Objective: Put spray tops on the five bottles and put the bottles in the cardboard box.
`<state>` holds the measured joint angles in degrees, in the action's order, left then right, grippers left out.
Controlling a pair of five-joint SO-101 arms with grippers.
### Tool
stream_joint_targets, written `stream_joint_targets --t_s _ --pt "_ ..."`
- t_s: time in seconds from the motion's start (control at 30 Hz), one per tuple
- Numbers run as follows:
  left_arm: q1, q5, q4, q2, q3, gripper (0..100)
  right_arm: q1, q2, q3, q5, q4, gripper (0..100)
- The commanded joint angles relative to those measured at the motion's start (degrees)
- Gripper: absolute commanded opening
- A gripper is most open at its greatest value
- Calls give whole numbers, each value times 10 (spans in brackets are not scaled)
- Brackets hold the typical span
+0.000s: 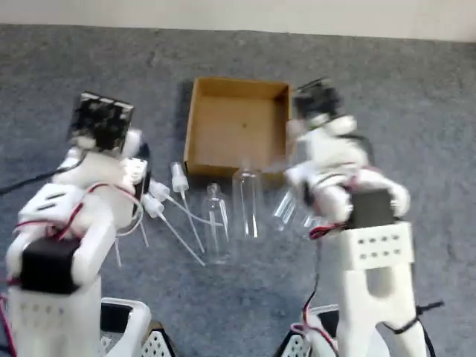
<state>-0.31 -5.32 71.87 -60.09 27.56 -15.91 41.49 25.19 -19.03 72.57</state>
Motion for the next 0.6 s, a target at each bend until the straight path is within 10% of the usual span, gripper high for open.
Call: stream_joint_targets --t_s 0.0,0.57 --pt "6 27 -7 -21 -111 3 -116 27 14 46 -64 5" --pt "7 228 -98 -24 -208 4 -345 171 319 90 -365 5"
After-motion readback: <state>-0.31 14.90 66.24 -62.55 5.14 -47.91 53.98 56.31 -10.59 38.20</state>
